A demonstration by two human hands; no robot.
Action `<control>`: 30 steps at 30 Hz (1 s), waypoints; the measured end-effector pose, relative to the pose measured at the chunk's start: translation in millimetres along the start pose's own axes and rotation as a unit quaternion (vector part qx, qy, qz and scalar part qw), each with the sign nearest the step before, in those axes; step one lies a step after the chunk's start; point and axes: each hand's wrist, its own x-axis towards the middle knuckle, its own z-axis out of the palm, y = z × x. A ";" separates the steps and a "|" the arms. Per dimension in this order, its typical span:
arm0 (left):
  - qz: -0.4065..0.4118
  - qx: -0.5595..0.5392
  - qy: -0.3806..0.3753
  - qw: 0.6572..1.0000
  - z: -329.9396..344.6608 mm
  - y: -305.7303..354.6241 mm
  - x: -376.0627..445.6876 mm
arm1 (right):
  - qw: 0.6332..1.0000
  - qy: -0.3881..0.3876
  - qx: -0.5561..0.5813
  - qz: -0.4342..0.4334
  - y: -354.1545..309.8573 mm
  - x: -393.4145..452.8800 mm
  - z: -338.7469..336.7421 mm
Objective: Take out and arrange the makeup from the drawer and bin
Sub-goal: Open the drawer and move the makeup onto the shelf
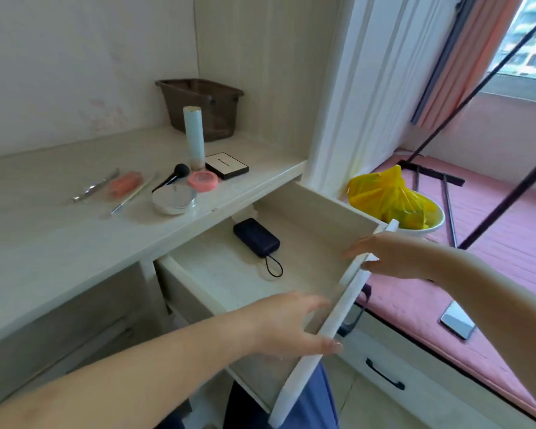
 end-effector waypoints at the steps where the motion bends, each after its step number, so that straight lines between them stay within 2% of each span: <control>1: 0.002 -0.025 -0.007 1.000 3.9 5.3 0.8 | 1.000 -0.019 0.009 0.006 4.7 -4.7 4.6; 4: 0.004 -0.028 0.012 1.000 12.9 9.8 3.4 | 0.999 -0.043 0.022 -0.003 14.5 -9.0 16.0; 9: -0.016 -0.025 0.065 0.997 22.5 0.2 4.6 | 0.999 0.018 -0.021 -0.040 17.6 1.2 24.9; 16: -0.017 -0.007 0.092 0.996 23.5 -7.6 6.9 | 0.995 0.032 -0.062 -0.071 21.2 11.8 21.8; 30: -0.061 0.036 0.123 0.990 -4.1 -48.5 0.9 | 0.989 0.097 -0.008 -0.111 2.6 51.7 18.7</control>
